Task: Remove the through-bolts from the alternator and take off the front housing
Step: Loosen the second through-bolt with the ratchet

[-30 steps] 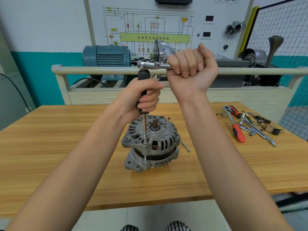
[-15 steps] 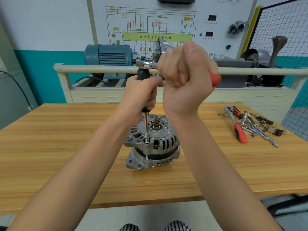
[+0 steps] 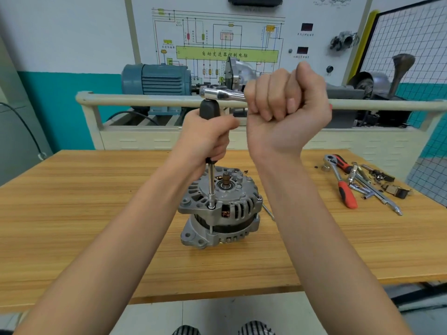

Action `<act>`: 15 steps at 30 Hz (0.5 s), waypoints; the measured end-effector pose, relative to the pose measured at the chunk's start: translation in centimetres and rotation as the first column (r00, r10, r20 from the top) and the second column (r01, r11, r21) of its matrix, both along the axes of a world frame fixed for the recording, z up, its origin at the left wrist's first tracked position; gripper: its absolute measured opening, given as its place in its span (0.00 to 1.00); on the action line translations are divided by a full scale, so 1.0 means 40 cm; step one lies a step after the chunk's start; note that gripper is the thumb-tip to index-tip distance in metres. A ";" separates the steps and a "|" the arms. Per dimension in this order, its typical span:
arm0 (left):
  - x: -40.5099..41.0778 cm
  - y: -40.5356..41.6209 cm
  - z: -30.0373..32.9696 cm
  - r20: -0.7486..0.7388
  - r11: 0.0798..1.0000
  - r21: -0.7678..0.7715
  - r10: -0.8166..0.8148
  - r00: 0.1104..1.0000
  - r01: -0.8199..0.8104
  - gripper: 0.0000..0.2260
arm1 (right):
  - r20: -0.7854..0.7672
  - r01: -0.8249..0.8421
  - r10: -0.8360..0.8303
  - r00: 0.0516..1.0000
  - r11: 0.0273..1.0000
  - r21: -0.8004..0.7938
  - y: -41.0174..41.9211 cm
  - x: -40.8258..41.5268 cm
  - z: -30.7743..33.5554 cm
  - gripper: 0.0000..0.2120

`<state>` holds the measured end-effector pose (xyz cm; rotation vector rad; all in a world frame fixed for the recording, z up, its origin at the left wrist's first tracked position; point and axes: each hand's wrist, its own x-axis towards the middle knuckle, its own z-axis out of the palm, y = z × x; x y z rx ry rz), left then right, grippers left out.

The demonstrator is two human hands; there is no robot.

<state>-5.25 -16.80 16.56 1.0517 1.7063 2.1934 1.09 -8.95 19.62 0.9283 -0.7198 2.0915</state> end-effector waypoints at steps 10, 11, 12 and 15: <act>0.002 -0.007 -0.001 -0.100 0.999 0.000 0.046 0.994 -0.047 0.17 | -0.190 0.393 -0.364 0.912 0.908 0.146 -0.046 0.010 -0.009 0.19; -0.001 -0.011 -0.003 -0.094 1.000 -0.006 -0.021 0.995 0.020 0.18 | -0.142 0.236 -0.217 0.966 0.962 0.137 -0.022 0.010 -0.002 0.22; -0.003 -0.016 -0.002 -0.089 0.996 -0.010 -0.085 0.992 0.084 0.18 | -0.077 0.073 -0.065 0.995 0.992 0.101 0.002 0.008 0.004 0.24; -0.008 -0.027 0.008 -0.054 0.972 -0.032 -0.233 0.971 0.231 0.15 | 0.102 -0.297 0.314 0.944 0.942 -0.153 0.059 -0.015 0.012 0.24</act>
